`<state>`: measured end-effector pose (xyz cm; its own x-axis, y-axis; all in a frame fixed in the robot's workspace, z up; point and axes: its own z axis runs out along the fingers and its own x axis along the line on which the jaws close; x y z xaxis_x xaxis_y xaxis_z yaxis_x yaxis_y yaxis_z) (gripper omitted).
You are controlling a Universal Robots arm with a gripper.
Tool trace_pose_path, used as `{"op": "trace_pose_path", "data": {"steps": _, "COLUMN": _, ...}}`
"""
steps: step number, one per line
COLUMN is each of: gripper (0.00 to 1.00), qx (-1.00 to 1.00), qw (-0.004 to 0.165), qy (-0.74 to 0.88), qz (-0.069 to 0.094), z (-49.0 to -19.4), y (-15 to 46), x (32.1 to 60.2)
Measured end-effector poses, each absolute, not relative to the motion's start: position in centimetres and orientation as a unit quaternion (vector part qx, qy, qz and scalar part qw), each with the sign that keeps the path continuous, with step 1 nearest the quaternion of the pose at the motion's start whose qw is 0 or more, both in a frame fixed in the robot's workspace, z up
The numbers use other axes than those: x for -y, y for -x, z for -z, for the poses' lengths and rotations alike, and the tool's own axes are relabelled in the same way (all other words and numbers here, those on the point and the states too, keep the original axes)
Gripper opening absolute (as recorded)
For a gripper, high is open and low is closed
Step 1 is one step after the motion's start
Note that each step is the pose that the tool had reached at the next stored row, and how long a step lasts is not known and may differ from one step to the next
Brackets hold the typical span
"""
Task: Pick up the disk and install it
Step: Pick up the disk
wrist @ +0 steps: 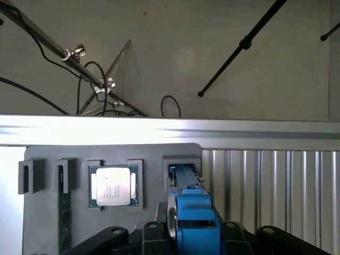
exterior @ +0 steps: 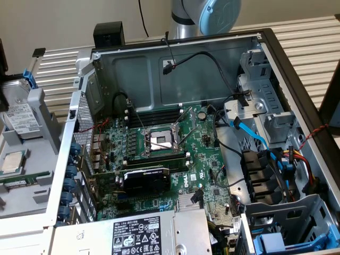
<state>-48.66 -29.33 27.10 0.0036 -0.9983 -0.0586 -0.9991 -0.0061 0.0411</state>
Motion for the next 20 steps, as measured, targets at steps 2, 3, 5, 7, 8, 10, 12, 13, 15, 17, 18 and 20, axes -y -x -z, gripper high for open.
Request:
{"op": "trace_pose_path", "data": {"steps": 2, "gripper": 0.39, "qx": -0.705, "qw": 0.006, "qy": 0.708, "qz": -0.035, "z": -27.10, "y": 48.67, "x": 29.33}}
{"op": "trace_pose_path", "data": {"steps": 3, "gripper": 0.39, "qx": -0.705, "qw": 0.006, "qy": 0.708, "qz": -0.035, "z": -27.10, "y": 48.67, "x": 29.33}}
{"op": "trace_pose_path", "data": {"steps": 5, "gripper": 0.39, "qx": -0.705, "qw": 0.003, "qy": 0.708, "qz": -0.033, "z": -27.10, "y": 48.68, "x": 29.28}}
{"op": "trace_pose_path", "data": {"steps": 7, "gripper": 0.39, "qx": -0.705, "qw": 0.000, "qy": 0.708, "qz": -0.029, "z": -27.10, "y": 48.67, "x": 29.24}}
{"op": "trace_pose_path", "data": {"steps": 8, "gripper": 0.39, "qx": -0.705, "qw": -0.002, "qy": 0.708, "qz": -0.027, "z": -27.09, "y": 48.67, "x": 29.23}}
{"op": "trace_pose_path", "data": {"steps": 10, "gripper": 0.39, "qx": -0.706, "qw": -0.004, "qy": 0.708, "qz": -0.025, "z": -27.09, "y": 48.67, "x": 29.23}}
{"op": "trace_pose_path", "data": {"steps": 12, "gripper": 0.39, "qx": -0.706, "qw": -0.006, "qy": 0.708, "qz": -0.023, "z": -27.10, "y": 48.67, "x": 29.22}}
{"op": "trace_pose_path", "data": {"steps": 13, "gripper": 0.39, "qx": -0.706, "qw": -0.007, "qy": 0.708, "qz": -0.022, "z": -27.10, "y": 48.67, "x": 29.22}}
{"op": "trace_pose_path", "data": {"steps": 15, "gripper": 0.39, "qx": -0.706, "qw": -0.007, "qy": 0.708, "qz": -0.022, "z": -27.10, "y": 48.68, "x": 29.21}}
{"op": "trace_pose_path", "data": {"steps": 17, "gripper": 0.39, "qx": -0.706, "qw": -0.006, "qy": 0.708, "qz": -0.020, "z": -27.10, "y": 48.74, "x": 29.21}}
{"op": "trace_pose_path", "data": {"steps": 18, "gripper": 0.39, "qx": -0.706, "qw": -0.004, "qy": 0.708, "qz": -0.019, "z": -27.10, "y": 48.79, "x": 29.20}}
{"op": "trace_pose_path", "data": {"steps": 20, "gripper": 0.39, "qx": -0.706, "qw": -0.001, "qy": 0.708, "qz": -0.016, "z": -27.11, "y": 48.89, "x": 29.21}}
